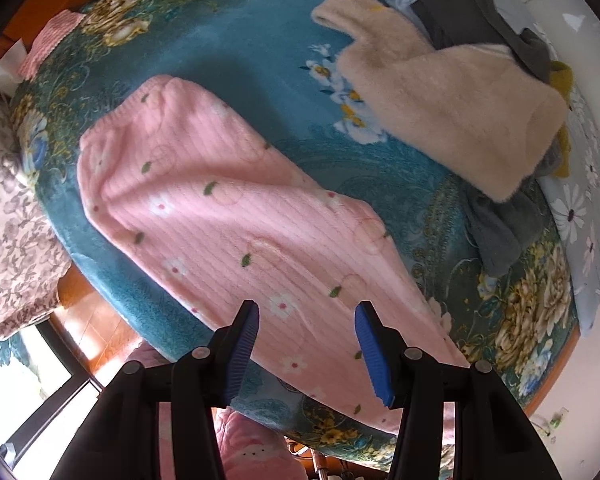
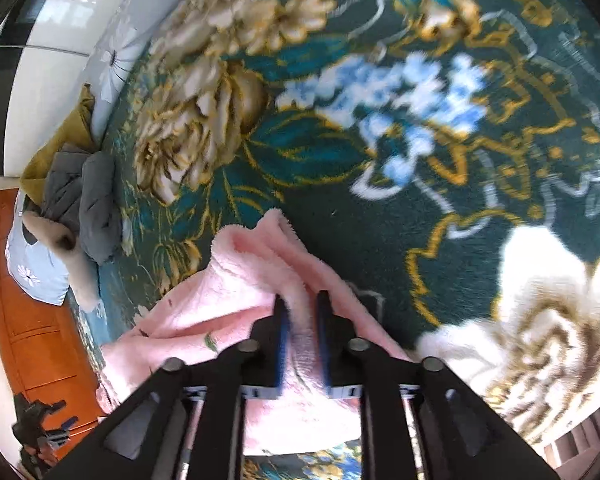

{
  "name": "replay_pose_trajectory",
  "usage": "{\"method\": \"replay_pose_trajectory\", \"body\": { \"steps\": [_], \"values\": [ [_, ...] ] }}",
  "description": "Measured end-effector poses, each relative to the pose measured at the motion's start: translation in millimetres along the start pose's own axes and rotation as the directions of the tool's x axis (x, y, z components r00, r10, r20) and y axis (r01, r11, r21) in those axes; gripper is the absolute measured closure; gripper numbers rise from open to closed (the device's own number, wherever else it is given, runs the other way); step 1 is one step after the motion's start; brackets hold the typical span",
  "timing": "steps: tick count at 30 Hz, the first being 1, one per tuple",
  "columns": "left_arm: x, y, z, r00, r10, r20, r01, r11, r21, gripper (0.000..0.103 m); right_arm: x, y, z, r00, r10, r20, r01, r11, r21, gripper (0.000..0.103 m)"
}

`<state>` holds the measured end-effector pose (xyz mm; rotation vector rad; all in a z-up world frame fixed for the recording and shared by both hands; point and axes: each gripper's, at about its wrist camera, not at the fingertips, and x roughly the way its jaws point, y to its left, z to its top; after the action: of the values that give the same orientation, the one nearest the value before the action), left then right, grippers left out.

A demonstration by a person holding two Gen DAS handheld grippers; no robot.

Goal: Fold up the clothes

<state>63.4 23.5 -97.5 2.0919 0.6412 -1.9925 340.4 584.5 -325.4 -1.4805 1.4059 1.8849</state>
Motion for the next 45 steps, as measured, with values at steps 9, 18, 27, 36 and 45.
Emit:
{"method": "replay_pose_trajectory", "body": {
  "steps": [9,18,27,36,45],
  "values": [
    [6.8,25.6,-4.3,1.000,0.005,-0.017,-0.006,0.998,-0.063,0.045,-37.5,-74.7,-86.1,0.978,0.138,0.155,-0.182,0.929,0.323,0.046],
    [-12.8,41.2,-3.9,1.000,0.009,0.027,-0.007,0.998,-0.070,0.045,6.0,-70.8,-93.1,0.980,0.146,0.137,-0.190,0.893,0.409,0.036],
    [-26.3,99.5,-1.9,0.998,0.013,0.068,0.001,0.979,-0.204,0.045,-0.4,-54.7,-95.7,0.963,0.144,0.229,-0.241,0.844,0.480,0.090],
    [-29.3,160.0,4.0,0.996,-0.037,0.087,0.063,0.945,-0.321,0.045,-30.7,-60.6,-93.7,0.979,0.036,0.203,-0.131,0.869,0.478,0.094],
    [-6.2,226.0,24.4,0.992,-0.110,0.058,0.124,0.891,-0.436,0.045,-75.5,28.4,-91.4,0.956,-0.017,0.292,-0.069,0.957,0.283,0.094]
  ]
}}
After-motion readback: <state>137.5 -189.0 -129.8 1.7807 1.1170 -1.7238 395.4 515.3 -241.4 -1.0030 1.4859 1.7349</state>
